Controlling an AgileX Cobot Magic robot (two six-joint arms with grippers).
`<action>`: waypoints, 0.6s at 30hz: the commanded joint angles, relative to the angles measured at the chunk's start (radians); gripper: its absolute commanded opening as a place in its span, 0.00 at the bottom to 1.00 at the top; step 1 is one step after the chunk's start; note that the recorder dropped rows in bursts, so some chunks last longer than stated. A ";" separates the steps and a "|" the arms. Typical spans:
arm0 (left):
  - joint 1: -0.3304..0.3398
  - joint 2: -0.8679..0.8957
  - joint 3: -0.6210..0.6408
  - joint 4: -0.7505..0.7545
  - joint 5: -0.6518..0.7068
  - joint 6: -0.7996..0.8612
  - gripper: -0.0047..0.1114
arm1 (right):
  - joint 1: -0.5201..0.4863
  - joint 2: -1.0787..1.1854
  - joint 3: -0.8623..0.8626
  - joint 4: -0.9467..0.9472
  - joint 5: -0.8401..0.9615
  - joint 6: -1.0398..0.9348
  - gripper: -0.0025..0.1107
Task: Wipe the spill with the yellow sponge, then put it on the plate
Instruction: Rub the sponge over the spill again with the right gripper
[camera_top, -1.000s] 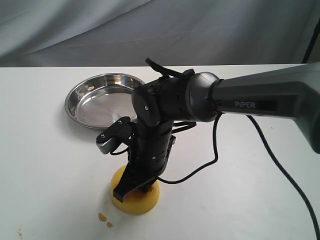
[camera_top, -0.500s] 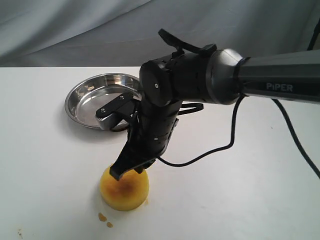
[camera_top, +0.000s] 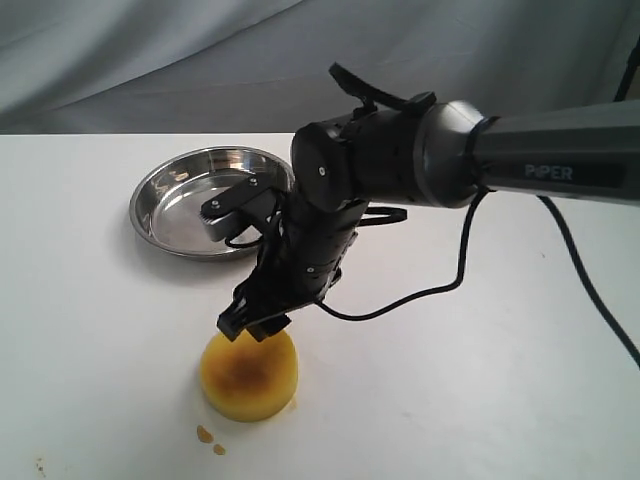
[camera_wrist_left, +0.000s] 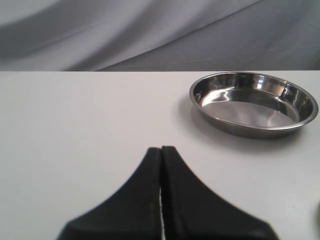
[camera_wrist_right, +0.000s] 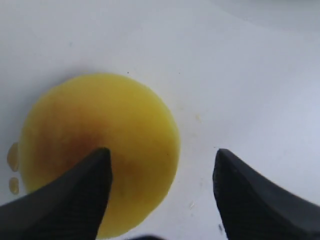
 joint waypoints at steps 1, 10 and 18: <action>0.003 -0.005 0.004 -0.002 -0.012 -0.001 0.04 | -0.004 0.061 0.000 0.047 -0.012 0.002 0.50; 0.003 -0.005 0.004 -0.002 -0.012 -0.001 0.04 | -0.004 0.060 0.000 0.081 0.030 -0.018 0.02; 0.003 -0.005 0.004 -0.002 -0.012 -0.001 0.04 | -0.046 -0.003 0.000 0.069 0.165 -0.026 0.02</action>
